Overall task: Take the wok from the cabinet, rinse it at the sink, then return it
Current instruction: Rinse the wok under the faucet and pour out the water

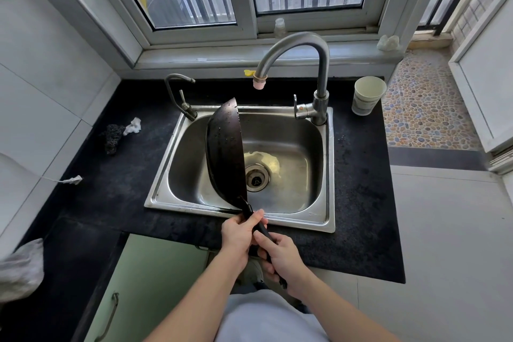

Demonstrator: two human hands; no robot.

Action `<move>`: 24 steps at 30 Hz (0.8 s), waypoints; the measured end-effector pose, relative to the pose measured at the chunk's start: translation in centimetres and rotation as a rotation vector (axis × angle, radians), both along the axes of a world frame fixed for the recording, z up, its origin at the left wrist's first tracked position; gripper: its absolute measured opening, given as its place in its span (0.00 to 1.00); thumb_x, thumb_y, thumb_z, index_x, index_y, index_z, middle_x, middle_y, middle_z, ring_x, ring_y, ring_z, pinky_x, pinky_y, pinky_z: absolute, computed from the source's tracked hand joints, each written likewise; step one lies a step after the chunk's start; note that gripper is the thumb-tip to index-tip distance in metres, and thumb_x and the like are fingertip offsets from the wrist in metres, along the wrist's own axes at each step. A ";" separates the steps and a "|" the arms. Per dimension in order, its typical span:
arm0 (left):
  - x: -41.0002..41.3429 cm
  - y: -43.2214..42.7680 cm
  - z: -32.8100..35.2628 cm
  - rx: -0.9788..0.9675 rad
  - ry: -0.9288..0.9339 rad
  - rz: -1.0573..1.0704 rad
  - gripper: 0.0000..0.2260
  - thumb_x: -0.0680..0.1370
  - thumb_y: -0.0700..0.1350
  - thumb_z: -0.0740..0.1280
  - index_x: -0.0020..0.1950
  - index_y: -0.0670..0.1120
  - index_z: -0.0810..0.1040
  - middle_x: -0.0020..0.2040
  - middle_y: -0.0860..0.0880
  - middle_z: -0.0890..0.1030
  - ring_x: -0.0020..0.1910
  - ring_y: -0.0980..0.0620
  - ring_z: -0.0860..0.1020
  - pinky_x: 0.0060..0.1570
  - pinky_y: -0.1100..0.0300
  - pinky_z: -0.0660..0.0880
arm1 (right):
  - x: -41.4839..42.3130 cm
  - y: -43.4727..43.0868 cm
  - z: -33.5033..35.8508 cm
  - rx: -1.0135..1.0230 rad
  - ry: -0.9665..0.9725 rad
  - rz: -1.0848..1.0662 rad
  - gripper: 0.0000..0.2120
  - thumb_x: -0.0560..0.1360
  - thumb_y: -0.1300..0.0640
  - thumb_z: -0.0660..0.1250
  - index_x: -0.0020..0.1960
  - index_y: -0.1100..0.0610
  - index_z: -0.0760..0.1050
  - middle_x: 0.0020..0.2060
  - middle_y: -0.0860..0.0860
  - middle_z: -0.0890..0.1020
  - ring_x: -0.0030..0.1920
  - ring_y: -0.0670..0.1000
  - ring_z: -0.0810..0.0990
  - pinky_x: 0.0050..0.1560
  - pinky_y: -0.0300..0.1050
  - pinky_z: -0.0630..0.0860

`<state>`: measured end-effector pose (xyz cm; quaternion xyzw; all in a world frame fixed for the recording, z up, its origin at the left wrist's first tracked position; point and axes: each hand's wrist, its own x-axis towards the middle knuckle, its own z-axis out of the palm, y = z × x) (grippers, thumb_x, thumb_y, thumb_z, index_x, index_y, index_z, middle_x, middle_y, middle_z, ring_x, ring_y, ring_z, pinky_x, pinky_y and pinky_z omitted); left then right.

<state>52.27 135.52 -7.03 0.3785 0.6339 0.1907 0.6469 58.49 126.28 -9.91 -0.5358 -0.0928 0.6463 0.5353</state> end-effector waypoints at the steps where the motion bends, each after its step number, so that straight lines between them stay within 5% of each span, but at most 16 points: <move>1: 0.0 0.0 0.0 -0.003 0.000 0.003 0.07 0.75 0.41 0.73 0.46 0.37 0.82 0.39 0.43 0.84 0.38 0.46 0.81 0.43 0.50 0.78 | 0.0 0.0 0.0 0.000 0.002 0.001 0.12 0.79 0.51 0.68 0.45 0.59 0.75 0.28 0.49 0.73 0.21 0.46 0.65 0.18 0.36 0.60; 12: 0.3 -0.1 0.6 -0.006 0.017 0.000 0.07 0.75 0.41 0.73 0.44 0.36 0.82 0.37 0.44 0.82 0.38 0.46 0.79 0.44 0.50 0.77 | 0.3 -0.1 0.4 -0.009 0.010 0.014 0.12 0.79 0.50 0.67 0.47 0.60 0.76 0.28 0.50 0.73 0.22 0.46 0.66 0.18 0.37 0.62; 20: -0.8 0.2 0.5 -0.025 -0.014 -0.003 0.10 0.75 0.42 0.73 0.45 0.34 0.83 0.37 0.44 0.83 0.35 0.49 0.80 0.33 0.58 0.77 | -0.3 0.2 1.7 -0.029 -0.063 0.028 0.11 0.79 0.50 0.67 0.46 0.59 0.74 0.28 0.50 0.73 0.22 0.47 0.66 0.19 0.37 0.63; 24: -1.8 1.0 0.2 -0.080 -0.079 -0.019 0.09 0.75 0.42 0.73 0.45 0.35 0.84 0.40 0.42 0.84 0.39 0.47 0.81 0.39 0.55 0.77 | -1.1 0.7 2.4 -0.036 -0.148 0.010 0.10 0.79 0.52 0.67 0.47 0.59 0.75 0.26 0.49 0.73 0.21 0.46 0.66 0.19 0.37 0.63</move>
